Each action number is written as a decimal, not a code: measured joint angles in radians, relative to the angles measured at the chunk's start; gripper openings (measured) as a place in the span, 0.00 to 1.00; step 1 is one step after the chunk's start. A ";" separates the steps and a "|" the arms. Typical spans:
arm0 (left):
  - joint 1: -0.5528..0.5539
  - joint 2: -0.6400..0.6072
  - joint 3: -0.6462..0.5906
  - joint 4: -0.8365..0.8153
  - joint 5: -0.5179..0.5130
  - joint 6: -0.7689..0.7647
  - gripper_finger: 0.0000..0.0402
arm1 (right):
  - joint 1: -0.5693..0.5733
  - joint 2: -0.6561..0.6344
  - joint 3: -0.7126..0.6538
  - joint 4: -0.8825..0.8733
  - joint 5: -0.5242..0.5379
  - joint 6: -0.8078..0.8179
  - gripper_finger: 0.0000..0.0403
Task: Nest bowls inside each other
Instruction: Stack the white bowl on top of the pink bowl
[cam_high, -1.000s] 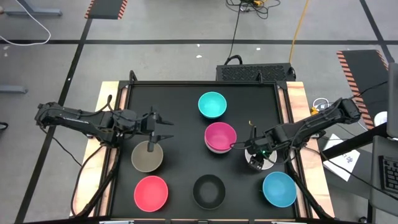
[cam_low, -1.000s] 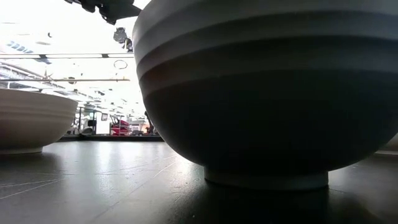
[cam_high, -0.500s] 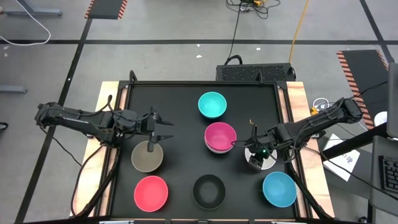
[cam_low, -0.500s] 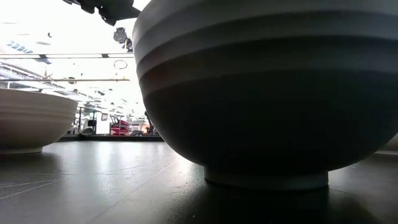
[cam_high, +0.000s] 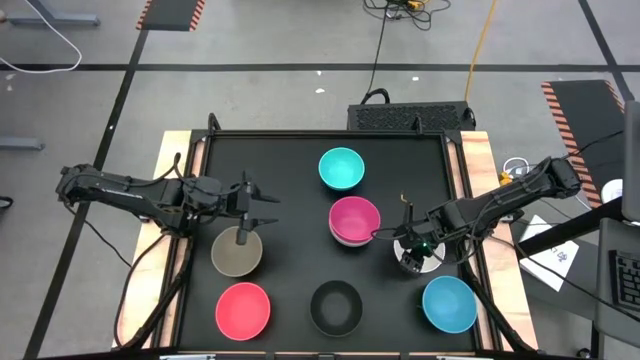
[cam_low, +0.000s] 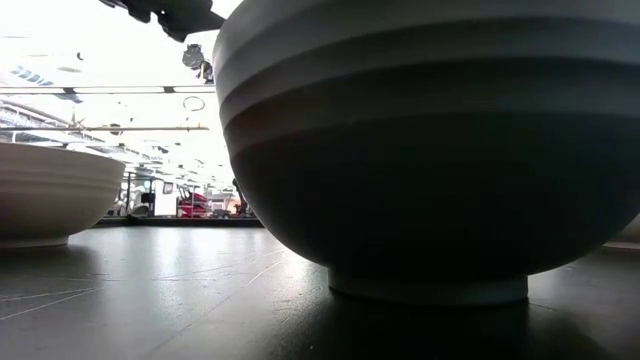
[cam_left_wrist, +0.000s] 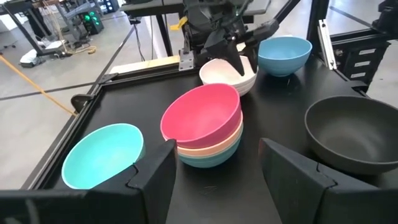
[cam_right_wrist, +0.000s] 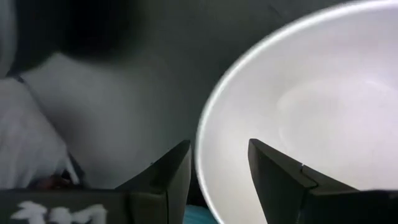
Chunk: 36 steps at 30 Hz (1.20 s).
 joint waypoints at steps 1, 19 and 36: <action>0.000 0.000 0.000 0.000 0.000 0.000 0.57 | 0.001 0.012 0.000 -0.001 -0.001 -0.006 0.37; 0.000 0.000 0.000 0.021 0.007 -0.001 0.57 | -0.007 0.047 0.001 0.034 0.031 -0.062 0.37; 0.000 0.000 0.000 -0.001 0.008 -0.002 0.57 | 0.006 0.056 0.063 -0.076 0.075 -0.054 0.37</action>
